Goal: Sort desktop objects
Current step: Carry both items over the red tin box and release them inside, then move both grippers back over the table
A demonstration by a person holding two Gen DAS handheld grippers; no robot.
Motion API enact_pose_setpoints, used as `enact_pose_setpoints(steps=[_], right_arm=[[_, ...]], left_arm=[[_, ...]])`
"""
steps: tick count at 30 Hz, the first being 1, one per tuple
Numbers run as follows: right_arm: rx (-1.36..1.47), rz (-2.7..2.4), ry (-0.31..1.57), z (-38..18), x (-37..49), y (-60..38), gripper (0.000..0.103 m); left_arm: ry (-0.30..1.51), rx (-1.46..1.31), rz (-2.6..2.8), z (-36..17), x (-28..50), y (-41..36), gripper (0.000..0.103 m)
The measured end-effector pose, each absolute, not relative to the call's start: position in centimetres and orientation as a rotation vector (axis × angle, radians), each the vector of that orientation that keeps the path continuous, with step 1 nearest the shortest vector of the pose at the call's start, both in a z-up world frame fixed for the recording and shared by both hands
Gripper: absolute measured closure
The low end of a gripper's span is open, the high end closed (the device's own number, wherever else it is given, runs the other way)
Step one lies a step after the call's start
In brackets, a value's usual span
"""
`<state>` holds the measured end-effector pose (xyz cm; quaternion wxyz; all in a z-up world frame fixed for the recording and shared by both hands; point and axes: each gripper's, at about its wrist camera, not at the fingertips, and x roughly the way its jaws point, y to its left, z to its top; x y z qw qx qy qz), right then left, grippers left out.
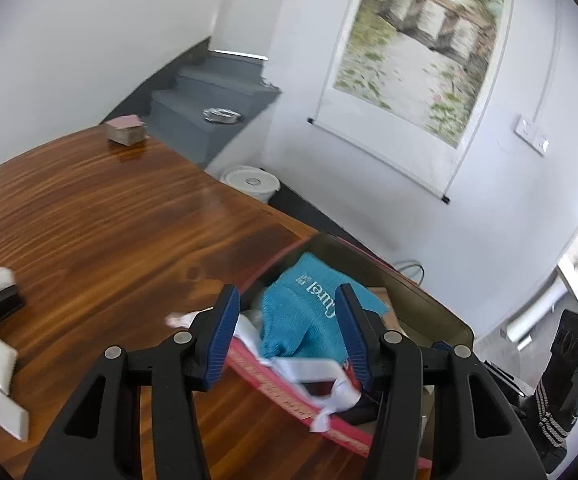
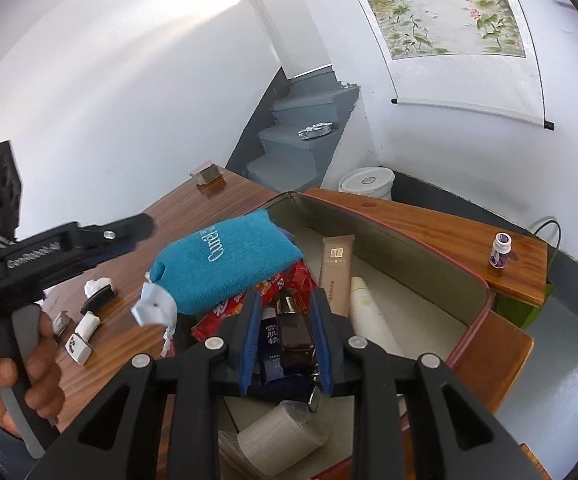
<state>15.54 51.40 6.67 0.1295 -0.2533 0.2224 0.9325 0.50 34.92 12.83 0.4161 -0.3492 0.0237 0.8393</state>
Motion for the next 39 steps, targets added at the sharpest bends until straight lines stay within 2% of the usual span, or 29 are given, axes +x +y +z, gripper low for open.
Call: enact_pose_setpoints(steps=[6, 8, 10, 12, 13, 17, 24, 39], right_arm=[[-0.755, 2.73, 0.643, 7.0, 14.6, 50.3, 0.075], [-0.758, 2.742, 0.633, 7.1, 14.3, 49.7, 0.07], [-0.755, 2.755, 0.621, 7.4, 14.1, 49.1, 0.052], [-0.747, 2.775, 0.6, 7.7, 13.8, 48.2, 0.042], [-0.746, 2.788, 0.587, 7.8, 13.7, 47.7, 0.04], [-0.769, 2.835, 0.563, 8.0, 12.8, 45.8, 0.04], [-0.844, 2.904, 0.534, 7.4, 10.6, 42.4, 0.039], [-1.016, 3.048, 0.448, 6.5, 6.9, 35.0, 0.034]], left_arm=[[0.03, -0.893, 2.161, 13.0, -0.5, 31.7, 0.05], [0.032, -0.901, 2.184, 12.9, -0.8, 30.5, 0.05], [0.033, -0.912, 2.211, 12.6, -1.0, 29.2, 0.05], [0.027, -0.927, 2.237, 12.3, -1.4, 28.0, 0.049], [0.021, -0.937, 2.251, 12.2, -1.6, 27.2, 0.049], [-0.016, -0.968, 2.308, 11.5, -2.6, 24.1, 0.039], [-0.107, -1.027, 2.438, 10.6, -4.6, 17.8, 0.039], [-0.166, -1.128, 2.68, 8.8, -7.1, 4.9, 0.039]])
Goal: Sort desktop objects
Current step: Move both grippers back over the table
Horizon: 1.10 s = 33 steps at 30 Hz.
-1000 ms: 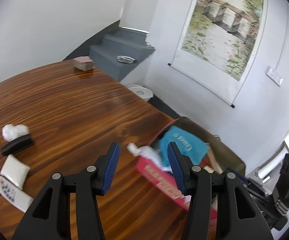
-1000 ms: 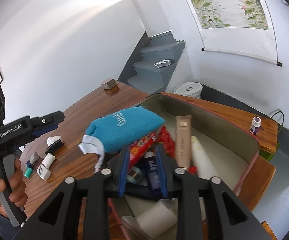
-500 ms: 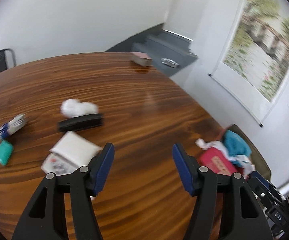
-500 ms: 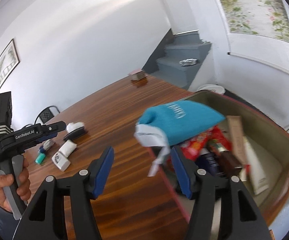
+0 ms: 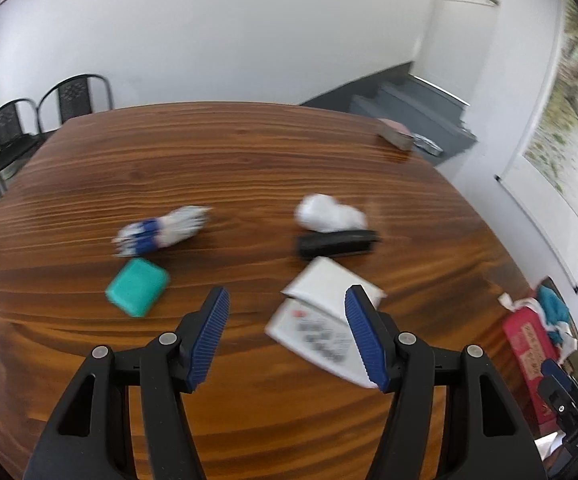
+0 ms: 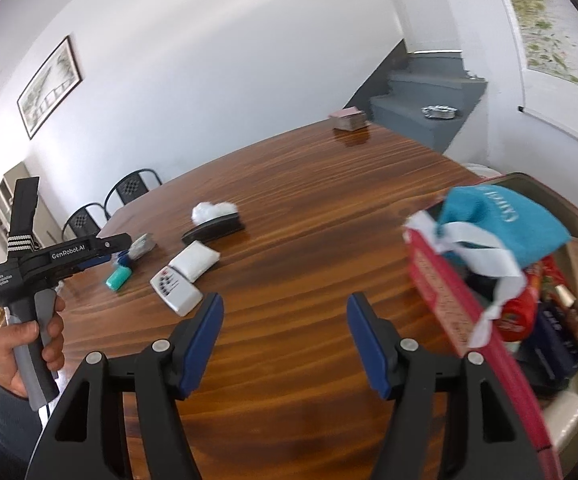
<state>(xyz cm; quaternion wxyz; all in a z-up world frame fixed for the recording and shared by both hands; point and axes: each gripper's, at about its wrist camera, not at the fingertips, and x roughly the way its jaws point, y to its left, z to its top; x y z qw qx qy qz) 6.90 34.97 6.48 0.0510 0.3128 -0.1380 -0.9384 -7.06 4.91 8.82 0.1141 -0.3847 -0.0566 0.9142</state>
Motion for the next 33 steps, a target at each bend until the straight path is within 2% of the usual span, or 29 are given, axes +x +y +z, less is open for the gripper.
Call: enact_pose_setpoints(steps=[13, 33], right_arm=[[1.022, -2.793, -0.351, 5.4, 5.0, 31.5, 0.031], [1.062, -2.735, -0.268, 4.8, 2.7, 28.1, 0.031]], left_arm=[[-0.093, -1.216, 2.768, 5.8, -10.0, -1.1, 0.039], [0.054, -1.292, 2.77, 2.3, -13.2, -2.1, 0.039]])
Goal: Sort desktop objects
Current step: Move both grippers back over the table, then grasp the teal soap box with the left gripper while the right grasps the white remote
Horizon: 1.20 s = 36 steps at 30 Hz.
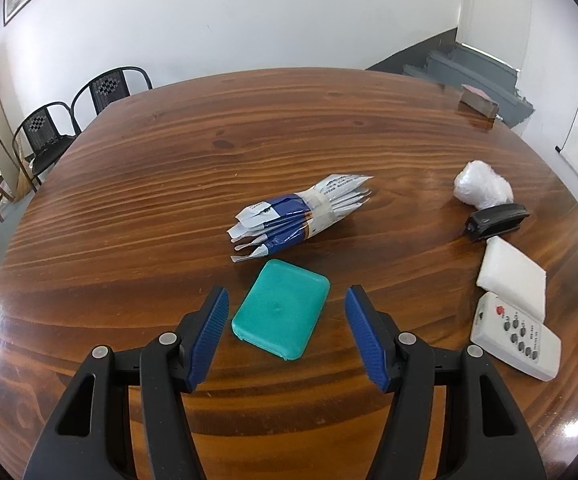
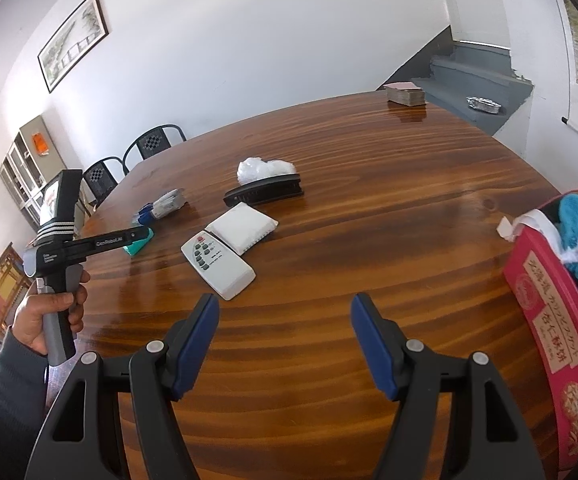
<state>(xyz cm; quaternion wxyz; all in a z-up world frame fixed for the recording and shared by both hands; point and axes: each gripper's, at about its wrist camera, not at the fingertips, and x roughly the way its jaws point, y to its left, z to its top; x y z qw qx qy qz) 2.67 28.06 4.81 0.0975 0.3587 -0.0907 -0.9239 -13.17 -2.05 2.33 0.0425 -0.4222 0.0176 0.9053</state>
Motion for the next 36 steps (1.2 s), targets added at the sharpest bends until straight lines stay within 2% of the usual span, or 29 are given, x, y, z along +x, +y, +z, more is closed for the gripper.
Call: enact_pose_setpoints(steps=[7, 9, 10, 22, 31, 36], right_arm=[[1.079, -2.702, -0.235, 4.6, 1.2, 26.9, 0.031], [1.082, -2.691, -0.218, 4.6, 0.6, 26.3, 0.031], [1.084, -2.685, -0.202, 4.6, 0.2, 26.0, 0.031], [1.145, -2.559, -0.022, 2.9, -4.5, 21.7, 0.031], [1.241, -2.491, -0.048, 1.0, -7.7, 21.7, 0.031], [1.239, -2.46, 0.009, 0.7, -7.5, 20.3, 0.031]], left_arm=[[0.089, -1.29, 2.751, 1.8, -13.2, -1.7, 0.039], [0.102, -1.29, 2.749, 1.8, -13.2, -1.6, 0.049], [0.103, -1.291, 2.738, 1.7, -13.2, -1.5, 0.06], [0.094, -1.254, 2.704, 3.2, -12.0, -0.3, 0.06], [0.113, -1.201, 2.686, 4.5, -11.0, 1.2, 0.06], [0.104, -1.196, 2.686, 4.8, -10.7, 1.3, 0.06]])
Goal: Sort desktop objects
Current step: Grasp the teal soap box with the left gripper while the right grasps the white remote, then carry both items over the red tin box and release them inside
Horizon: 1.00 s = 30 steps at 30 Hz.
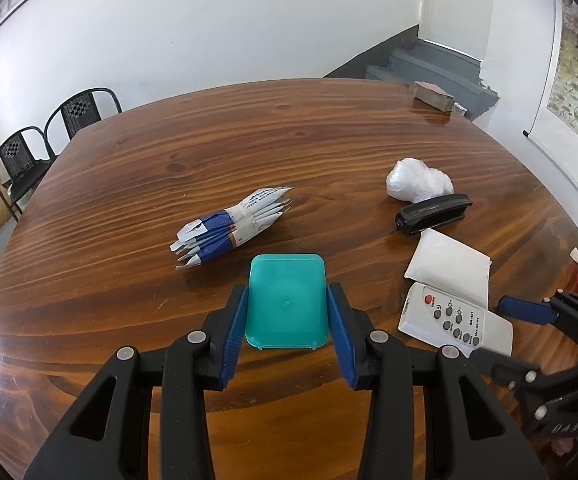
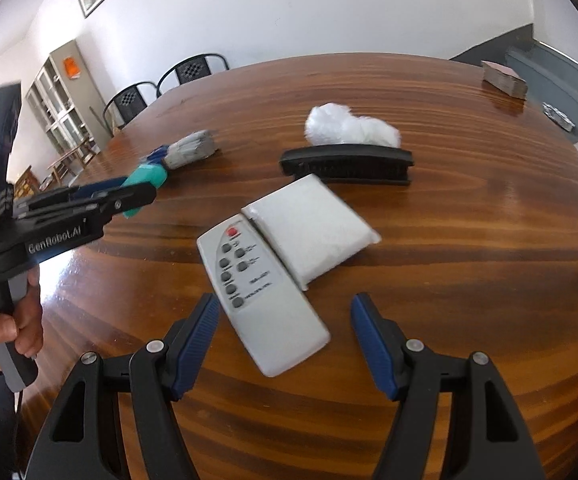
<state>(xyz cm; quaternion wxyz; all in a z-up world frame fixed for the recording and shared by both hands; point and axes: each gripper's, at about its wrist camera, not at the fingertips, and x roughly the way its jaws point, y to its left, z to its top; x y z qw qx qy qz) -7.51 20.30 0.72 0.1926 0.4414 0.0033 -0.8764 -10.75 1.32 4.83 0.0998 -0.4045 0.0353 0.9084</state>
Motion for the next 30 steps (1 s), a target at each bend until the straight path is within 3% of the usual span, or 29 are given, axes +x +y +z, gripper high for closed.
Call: enact_pose_setpoints(steps=[11, 12, 16, 18, 30], right_arm=[[1.219, -2.418, 0.187, 0.4, -7.2, 16.3, 0.03], [1.219, -2.429, 0.213, 0.3, -7.4, 16.0, 0.032], [1.2, -2.447, 0.298, 0.5, -7.2, 15.3, 0.06], [1.188, -2.46, 0.318, 0.4, -6.9, 15.2, 0.06], [1.064, -2.568, 0.035, 4.1, -3.0, 20.5, 0.06]], left_arm=[[0.084, -1.175, 2.691, 5.8, -10.2, 1.2, 0.06], [0.083, -1.173, 2.692, 5.8, -10.2, 1.2, 0.06], [0.068, -1.173, 2.696, 6.0, -10.1, 1.1, 0.06], [0.068, -1.171, 2.696, 6.1, -10.0, 1.1, 0.06], [0.083, -1.112, 2.687, 7.6, -8.5, 2.7, 0.06]])
